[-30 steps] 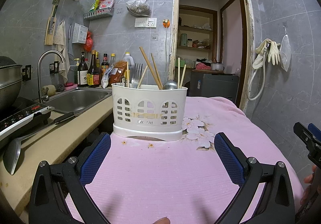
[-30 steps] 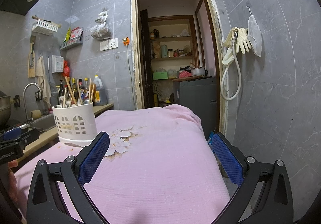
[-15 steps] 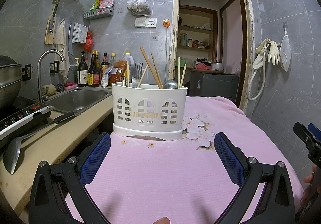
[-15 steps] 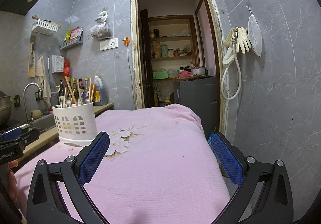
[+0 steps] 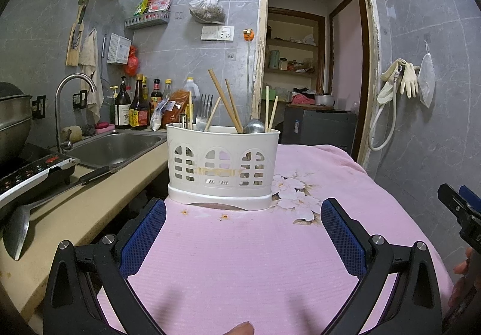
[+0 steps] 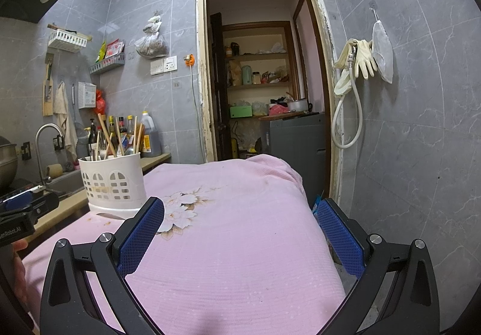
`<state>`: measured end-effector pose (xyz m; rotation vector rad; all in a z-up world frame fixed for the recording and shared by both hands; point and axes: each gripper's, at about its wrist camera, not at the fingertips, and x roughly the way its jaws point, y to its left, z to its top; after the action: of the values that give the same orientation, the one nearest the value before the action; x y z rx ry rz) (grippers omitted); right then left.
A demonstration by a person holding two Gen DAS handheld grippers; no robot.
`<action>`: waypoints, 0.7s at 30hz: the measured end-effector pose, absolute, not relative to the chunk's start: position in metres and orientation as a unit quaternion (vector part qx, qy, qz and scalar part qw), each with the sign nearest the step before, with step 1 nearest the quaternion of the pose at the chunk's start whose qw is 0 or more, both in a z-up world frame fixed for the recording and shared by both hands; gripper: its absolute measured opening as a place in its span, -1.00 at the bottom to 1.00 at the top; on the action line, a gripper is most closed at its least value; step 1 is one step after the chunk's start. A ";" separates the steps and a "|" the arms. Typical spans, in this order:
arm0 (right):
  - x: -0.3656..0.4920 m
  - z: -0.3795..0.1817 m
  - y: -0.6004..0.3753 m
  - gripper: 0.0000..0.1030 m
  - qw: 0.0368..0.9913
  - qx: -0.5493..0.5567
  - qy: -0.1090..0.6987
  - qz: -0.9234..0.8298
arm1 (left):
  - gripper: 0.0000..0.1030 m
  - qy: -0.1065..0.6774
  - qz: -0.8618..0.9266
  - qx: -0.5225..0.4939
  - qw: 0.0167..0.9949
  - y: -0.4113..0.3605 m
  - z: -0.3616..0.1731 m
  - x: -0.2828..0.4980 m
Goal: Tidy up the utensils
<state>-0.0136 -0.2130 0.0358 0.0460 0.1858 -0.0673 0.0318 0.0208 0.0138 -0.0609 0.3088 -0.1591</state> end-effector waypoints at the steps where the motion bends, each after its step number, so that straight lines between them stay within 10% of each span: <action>1: -0.013 0.036 -0.213 1.00 0.995 0.023 0.093 -0.034 | 0.96 0.151 -0.075 -0.029 0.985 0.020 0.014 0.031; 21: -0.016 0.035 -0.212 1.00 0.995 0.022 0.095 -0.033 | 0.96 0.140 -0.043 -0.028 0.989 0.027 0.013 0.030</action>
<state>-0.0155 -0.2115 0.0348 0.0447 0.1895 -0.0658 0.0303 0.0267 0.0127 -0.0563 0.2804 -0.0859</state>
